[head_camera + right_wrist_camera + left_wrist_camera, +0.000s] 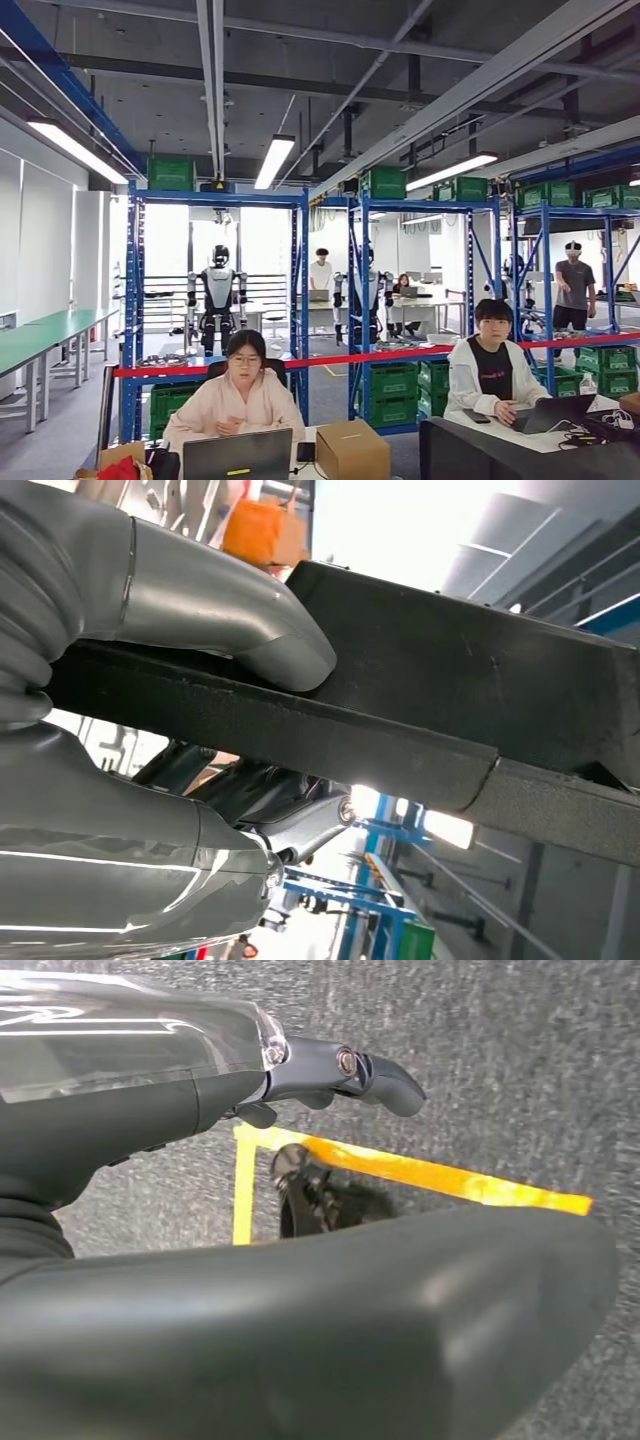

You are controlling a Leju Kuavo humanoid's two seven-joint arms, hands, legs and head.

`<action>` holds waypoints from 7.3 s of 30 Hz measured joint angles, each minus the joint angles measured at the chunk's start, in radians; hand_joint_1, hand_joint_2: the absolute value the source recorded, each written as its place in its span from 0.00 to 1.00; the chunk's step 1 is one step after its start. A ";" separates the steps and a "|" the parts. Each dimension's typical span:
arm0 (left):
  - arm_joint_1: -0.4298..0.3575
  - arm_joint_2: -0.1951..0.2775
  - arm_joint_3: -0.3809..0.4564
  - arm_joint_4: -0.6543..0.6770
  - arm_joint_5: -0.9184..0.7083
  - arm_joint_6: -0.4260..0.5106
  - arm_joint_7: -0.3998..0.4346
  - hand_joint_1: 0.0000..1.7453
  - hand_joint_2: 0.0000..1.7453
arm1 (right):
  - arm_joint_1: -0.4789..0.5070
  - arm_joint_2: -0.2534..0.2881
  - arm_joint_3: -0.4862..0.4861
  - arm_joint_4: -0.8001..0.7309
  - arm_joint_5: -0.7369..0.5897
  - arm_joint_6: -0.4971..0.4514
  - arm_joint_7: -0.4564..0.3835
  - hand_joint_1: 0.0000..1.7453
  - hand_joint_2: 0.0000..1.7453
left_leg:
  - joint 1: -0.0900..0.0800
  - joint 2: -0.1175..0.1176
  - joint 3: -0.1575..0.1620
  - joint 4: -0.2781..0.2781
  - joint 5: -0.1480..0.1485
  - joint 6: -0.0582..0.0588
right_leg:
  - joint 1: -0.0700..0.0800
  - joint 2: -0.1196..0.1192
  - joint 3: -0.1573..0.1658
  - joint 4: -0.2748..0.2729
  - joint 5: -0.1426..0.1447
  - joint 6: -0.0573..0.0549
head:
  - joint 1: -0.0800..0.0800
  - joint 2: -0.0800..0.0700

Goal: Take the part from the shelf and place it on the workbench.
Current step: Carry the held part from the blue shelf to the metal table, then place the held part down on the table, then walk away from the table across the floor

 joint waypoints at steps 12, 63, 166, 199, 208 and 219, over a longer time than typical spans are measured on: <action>0.002 0.002 -0.006 0.001 0.000 -0.001 -0.008 0.00 1.00 | -0.007 -0.001 -0.006 0.009 0.036 0.000 0.002 1.00 1.00 | -0.017 -0.006 -0.005 -0.174 0.169 0.039 | 0.010 -0.004 0.084 -0.009 -0.071 0.028 | 0.000 0.001; 0.000 -0.008 -0.021 0.008 -0.011 0.002 0.000 0.00 1.00 | 0.009 -0.014 -0.007 0.005 0.062 -0.012 0.005 1.00 1.00 | -0.002 -0.008 -0.066 0.038 0.029 -0.007 | -0.001 -0.005 0.022 -0.018 0.006 -0.002 | 0.000 0.000; 0.019 0.017 -0.199 0.049 -0.242 -0.078 0.045 0.00 0.00 | -0.292 0.006 0.070 0.119 -0.123 0.108 -0.030 0.00 0.00 | -0.005 -0.007 -0.003 -0.184 0.184 0.026 | 0.004 0.003 -0.009 0.002 0.017 0.033 | 0.000 0.000; 0.022 0.006 -0.148 0.050 -0.214 -0.047 0.057 0.00 0.00 | -0.168 0.036 0.162 -0.019 -0.243 0.193 -0.027 0.00 0.00 | -0.001 0.002 0.075 -0.221 0.151 0.042 | 0.002 -0.009 -0.061 0.058 -0.013 0.050 | 0.000 -0.001; 0.026 0.004 -0.136 0.050 -0.210 -0.042 0.059 0.00 0.00 | -0.141 0.034 0.162 0.007 -0.270 0.206 -0.026 0.00 0.00 | -0.020 0.003 -0.006 -0.218 0.224 0.045 | 0.014 -0.005 0.115 -0.007 -0.042 0.022 | 0.000 -0.001; 0.033 0.003 -0.125 0.050 -0.202 -0.037 0.058 0.00 0.00 | -0.093 0.032 0.149 0.041 -0.290 0.219 -0.019 0.00 0.00 | -0.011 0.001 -0.070 0.063 0.067 0.000 | 0.013 -0.017 0.043 -0.068 0.037 -0.008 | 0.000 0.000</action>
